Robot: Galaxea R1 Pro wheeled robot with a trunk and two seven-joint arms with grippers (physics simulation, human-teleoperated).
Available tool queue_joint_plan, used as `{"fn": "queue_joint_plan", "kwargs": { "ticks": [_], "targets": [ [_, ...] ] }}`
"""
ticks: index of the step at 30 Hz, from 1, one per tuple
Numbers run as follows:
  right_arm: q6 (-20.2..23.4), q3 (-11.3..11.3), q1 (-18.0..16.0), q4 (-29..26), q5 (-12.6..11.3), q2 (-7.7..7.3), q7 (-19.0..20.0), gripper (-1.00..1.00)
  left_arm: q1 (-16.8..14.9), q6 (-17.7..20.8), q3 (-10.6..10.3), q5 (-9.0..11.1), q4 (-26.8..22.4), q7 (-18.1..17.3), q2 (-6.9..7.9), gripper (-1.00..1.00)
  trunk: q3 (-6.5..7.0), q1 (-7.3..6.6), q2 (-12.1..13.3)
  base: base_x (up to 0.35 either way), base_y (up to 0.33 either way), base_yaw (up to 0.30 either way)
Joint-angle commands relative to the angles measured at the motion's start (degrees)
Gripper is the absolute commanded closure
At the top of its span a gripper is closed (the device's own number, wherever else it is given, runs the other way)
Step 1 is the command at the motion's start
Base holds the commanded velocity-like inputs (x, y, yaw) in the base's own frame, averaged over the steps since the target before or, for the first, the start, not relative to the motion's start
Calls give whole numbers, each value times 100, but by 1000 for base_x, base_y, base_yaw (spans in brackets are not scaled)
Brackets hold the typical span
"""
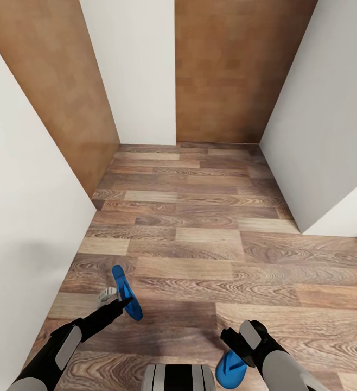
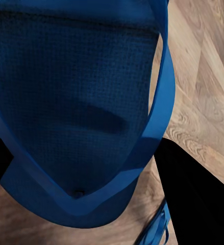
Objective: In the bedroom, move the book from the bed onto either nightstand, and place the two sandals side by side next to the bed.
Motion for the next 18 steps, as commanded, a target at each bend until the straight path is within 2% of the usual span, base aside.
{"fn": "queue_joint_plan", "kwargs": {
  "ticks": [1, 5, 18],
  "targets": [
    [18, 4, 1, -15, -60, 3, -45, -100, -2, 49, 10, 38, 1, -23, -1, 100, -4, -1, -1, 4, 0, 0],
    [18, 4, 1, -15, -60, 3, -45, -100, -2, 50, 10, 38, 1, -23, -1, 100, -4, -1, -1, 2, 0, 0],
    [18, 4, 0, -15, -60, 3, -45, -100, -2, 50, 10, 38, 1, -23, -1, 100, -270, 30, -18, 0, 0, 0]
  ]
}}
